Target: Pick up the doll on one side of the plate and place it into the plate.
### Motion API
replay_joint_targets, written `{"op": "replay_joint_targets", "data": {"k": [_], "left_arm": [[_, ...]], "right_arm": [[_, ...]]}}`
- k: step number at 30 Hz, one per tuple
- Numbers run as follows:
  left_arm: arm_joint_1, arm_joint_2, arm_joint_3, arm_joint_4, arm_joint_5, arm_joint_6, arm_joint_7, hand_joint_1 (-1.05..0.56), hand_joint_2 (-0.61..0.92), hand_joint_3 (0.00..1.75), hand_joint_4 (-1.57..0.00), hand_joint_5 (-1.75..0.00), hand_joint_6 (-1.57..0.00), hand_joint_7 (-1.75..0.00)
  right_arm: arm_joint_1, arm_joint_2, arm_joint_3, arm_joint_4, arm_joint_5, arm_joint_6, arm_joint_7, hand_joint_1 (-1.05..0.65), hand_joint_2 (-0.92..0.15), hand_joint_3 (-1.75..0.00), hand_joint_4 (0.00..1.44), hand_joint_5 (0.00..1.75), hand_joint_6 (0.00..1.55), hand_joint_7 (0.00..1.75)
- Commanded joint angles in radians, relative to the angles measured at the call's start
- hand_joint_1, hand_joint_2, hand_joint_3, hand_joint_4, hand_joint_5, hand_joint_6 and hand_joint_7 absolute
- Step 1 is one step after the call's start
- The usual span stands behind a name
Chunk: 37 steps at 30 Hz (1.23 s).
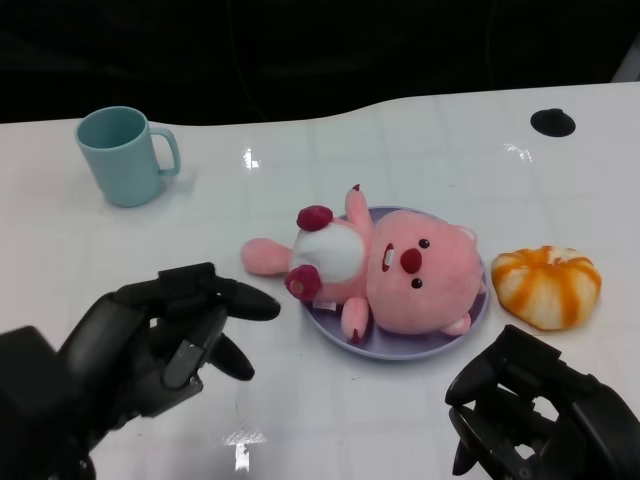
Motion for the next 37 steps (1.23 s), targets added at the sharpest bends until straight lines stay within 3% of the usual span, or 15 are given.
{"op": "replay_joint_targets", "data": {"k": [1, 8, 14, 19, 37], "left_arm": [[0.047, 0.003, 0.027, -0.060, -0.065, 0.080, 0.004, -0.06, 0.45, 1.32, -0.67, -1.61, -0.69, -1.29], [0.079, -0.036, 0.021, -0.049, -0.101, 0.135, 0.037, -0.01, 0.45, 1.42, -0.75, -1.68, -0.72, -1.39], [0.052, -0.045, 0.035, 0.097, -0.138, 0.097, -0.015, -0.02, 0.51, 1.35, -0.84, -1.74, -0.75, -1.55], [0.045, -0.029, 0.029, 0.131, -0.137, 0.089, -0.038, -0.03, 0.48, 1.36, -0.91, -1.75, -0.80, -1.65], [0.069, -0.030, 0.028, 0.105, -0.187, 0.142, -0.033, -0.04, 0.47, 1.39, -0.93, -1.75, -0.75, -1.74]], "right_arm": [[-0.002, -0.009, -0.005, 0.005, 0.002, 0.000, 0.002, -0.36, -0.91, -0.53, 0.60, 1.73, 0.49, 1.59], [-0.008, -0.010, -0.015, 0.013, 0.011, 0.003, 0.011, -0.35, -0.92, -0.53, 0.60, 1.73, 0.49, 1.58], [-0.017, -0.007, -0.015, 0.039, -0.001, -0.012, 0.010, -0.36, -0.92, -0.51, 0.61, 1.72, 0.50, 1.59], [-0.017, -0.010, -0.021, 0.048, 0.004, -0.019, 0.016, -0.36, -0.92, -0.51, 0.61, 1.71, 0.50, 1.58], [-0.003, -0.008, -0.043, 0.056, 0.006, -0.059, 0.036, -0.34, -0.92, -0.53, 0.59, 1.74, 0.49, 1.57]]}}
